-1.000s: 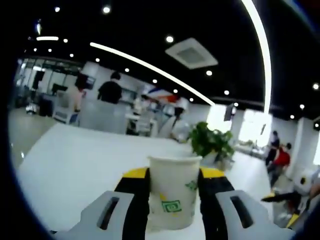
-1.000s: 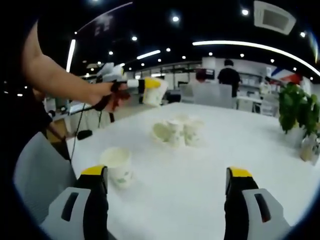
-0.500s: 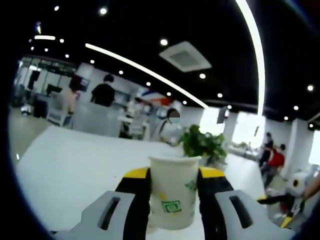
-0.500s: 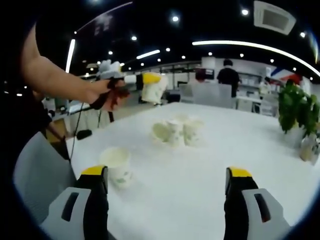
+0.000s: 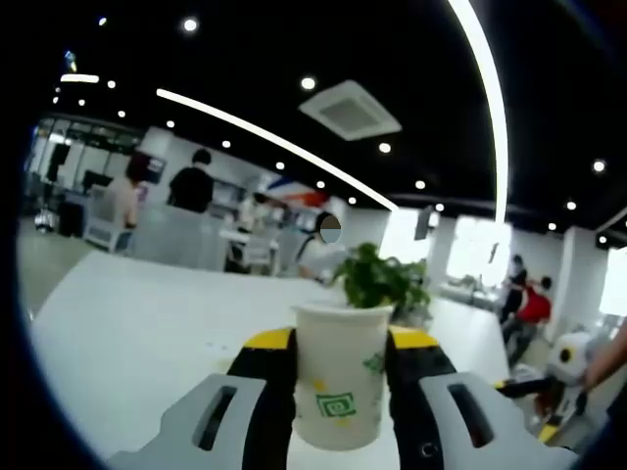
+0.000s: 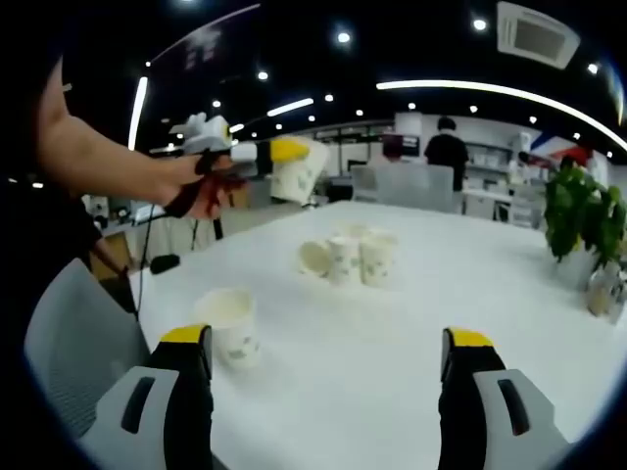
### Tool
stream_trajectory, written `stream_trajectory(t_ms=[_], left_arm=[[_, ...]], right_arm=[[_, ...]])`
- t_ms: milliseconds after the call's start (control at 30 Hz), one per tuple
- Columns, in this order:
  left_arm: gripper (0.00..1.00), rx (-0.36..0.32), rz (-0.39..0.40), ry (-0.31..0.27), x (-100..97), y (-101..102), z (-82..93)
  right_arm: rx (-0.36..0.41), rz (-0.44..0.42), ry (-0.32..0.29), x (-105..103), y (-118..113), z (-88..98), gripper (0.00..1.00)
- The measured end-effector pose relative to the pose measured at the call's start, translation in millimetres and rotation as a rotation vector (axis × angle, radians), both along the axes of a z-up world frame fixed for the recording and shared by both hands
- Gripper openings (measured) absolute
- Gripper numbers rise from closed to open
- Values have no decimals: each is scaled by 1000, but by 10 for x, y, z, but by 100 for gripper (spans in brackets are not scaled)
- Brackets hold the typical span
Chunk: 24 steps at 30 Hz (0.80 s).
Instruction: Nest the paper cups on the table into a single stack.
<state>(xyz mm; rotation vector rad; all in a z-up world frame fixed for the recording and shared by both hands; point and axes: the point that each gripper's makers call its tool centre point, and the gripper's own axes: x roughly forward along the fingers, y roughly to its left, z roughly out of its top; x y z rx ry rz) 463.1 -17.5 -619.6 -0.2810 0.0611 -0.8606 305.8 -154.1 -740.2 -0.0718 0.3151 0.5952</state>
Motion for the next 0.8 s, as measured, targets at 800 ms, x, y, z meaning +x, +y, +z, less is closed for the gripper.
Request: stream_trajectory(t_ms=[800], left_arm=[[35, -5, -68, -47, -711, -170, 50]], right_arm=[[-6, -2, -6, -11, 6, 7, 95]])
